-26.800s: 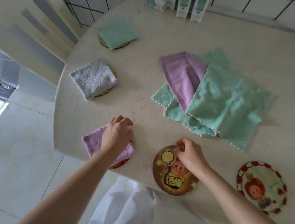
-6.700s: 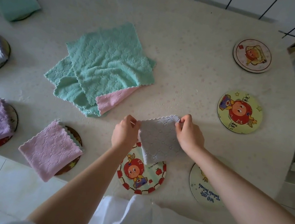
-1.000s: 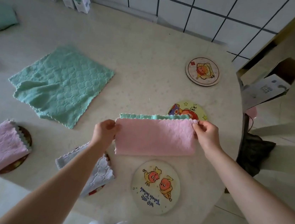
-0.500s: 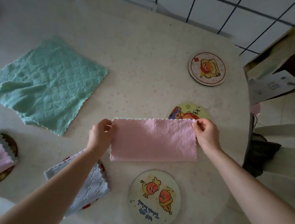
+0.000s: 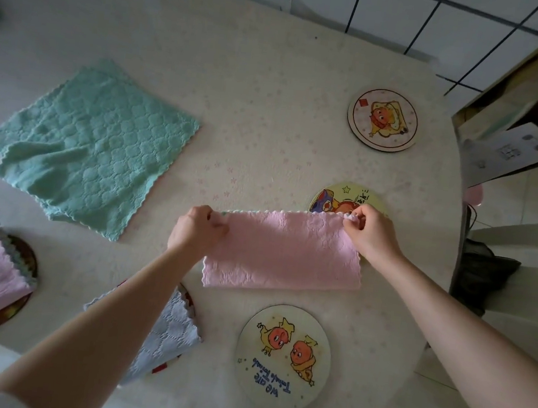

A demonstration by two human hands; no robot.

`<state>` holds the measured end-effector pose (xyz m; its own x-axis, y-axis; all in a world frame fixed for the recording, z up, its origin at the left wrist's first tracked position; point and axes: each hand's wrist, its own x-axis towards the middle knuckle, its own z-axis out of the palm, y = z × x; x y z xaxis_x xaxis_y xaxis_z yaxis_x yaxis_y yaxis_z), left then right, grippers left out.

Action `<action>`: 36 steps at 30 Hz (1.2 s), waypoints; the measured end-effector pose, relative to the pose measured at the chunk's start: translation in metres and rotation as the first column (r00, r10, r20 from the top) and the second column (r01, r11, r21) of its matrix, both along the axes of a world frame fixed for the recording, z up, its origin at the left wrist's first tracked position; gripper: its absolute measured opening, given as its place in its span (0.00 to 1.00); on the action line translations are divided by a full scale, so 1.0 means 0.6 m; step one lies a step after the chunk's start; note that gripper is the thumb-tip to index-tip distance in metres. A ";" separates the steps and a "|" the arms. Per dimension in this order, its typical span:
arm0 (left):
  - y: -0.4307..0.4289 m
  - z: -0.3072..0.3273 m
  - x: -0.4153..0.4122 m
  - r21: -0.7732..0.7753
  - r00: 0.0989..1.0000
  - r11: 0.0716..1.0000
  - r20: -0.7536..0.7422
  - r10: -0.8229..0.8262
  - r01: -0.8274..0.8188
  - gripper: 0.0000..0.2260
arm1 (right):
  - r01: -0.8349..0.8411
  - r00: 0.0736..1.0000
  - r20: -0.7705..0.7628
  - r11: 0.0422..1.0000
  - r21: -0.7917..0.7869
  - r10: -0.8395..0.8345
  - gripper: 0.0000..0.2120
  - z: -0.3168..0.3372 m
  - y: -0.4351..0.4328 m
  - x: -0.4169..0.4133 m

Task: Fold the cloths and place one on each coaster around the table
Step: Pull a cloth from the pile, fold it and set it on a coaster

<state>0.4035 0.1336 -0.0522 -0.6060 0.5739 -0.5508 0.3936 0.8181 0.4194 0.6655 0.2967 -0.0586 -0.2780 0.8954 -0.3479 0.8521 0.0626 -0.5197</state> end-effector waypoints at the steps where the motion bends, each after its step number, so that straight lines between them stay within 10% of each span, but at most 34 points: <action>1: 0.002 0.003 0.000 0.003 1.000 1.000 -0.011 -0.001 0.001 0.08 | 0.025 1.000 -0.012 1.000 -0.003 -0.025 0.05 0.002 -0.002 0.002; 11: 0.030 0.023 -0.001 0.261 0.944 0.957 -0.329 -0.036 0.128 0.17 | 0.098 0.993 -0.073 0.986 0.138 -0.088 0.11 0.014 -0.018 0.015; 15: -0.035 0.001 0.085 0.268 0.817 0.812 -0.437 -0.377 0.519 0.23 | -0.322 0.943 0.077 0.830 0.455 0.324 0.15 0.031 -0.078 0.011; 20: -0.122 -0.040 0.168 0.158 0.575 0.569 -0.427 -0.698 0.807 0.29 | -0.696 0.705 0.202 0.609 0.380 0.680 0.28 -0.001 -0.195 0.029; 24: -0.143 -0.043 0.152 0.081 0.595 0.623 -0.413 -0.690 0.778 0.31 | -0.749 0.662 0.324 0.580 0.321 0.676 0.38 -0.018 -0.212 0.063; 36: -0.184 -0.035 0.101 -0.044 0.778 0.868 -0.423 -0.464 0.494 0.31 | -0.755 0.649 0.406 0.611 0.238 0.644 0.27 0.017 -0.188 0.067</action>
<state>0.4638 0.0233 -0.0731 -0.4017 0.8759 -0.2673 0.8730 0.4544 0.1770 0.7057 0.1838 -0.0486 -0.8231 0.5287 -0.2072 0.5552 0.8260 -0.0979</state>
